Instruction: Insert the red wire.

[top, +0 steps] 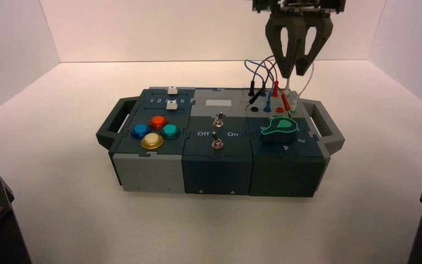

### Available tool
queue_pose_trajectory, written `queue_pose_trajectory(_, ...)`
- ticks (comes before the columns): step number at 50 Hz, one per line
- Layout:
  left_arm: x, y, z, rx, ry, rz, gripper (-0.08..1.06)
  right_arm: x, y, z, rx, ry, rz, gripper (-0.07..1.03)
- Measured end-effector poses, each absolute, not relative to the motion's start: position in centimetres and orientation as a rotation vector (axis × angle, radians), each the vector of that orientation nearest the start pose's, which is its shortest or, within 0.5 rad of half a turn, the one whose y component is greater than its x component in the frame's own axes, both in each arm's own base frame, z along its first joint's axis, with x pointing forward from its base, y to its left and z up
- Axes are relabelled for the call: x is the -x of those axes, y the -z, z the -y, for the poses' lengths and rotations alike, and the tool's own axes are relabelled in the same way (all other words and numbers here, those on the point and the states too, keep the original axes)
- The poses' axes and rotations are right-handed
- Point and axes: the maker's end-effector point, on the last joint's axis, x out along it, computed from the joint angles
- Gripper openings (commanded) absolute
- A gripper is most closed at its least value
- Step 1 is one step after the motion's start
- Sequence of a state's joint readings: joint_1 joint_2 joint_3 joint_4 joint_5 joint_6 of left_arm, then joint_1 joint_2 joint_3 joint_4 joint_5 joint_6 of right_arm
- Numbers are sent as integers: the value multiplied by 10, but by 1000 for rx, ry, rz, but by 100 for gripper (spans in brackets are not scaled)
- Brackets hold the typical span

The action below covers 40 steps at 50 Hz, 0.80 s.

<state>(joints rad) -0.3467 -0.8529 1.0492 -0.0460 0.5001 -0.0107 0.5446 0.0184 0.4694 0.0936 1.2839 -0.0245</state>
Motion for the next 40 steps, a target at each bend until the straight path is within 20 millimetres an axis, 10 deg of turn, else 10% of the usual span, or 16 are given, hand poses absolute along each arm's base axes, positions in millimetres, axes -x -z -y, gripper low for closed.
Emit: queue_pose_trajectory(40, -227, -197, 86, -66, 336, -699, -3, -251, -79, -169, 469, -465, -1776, 45)
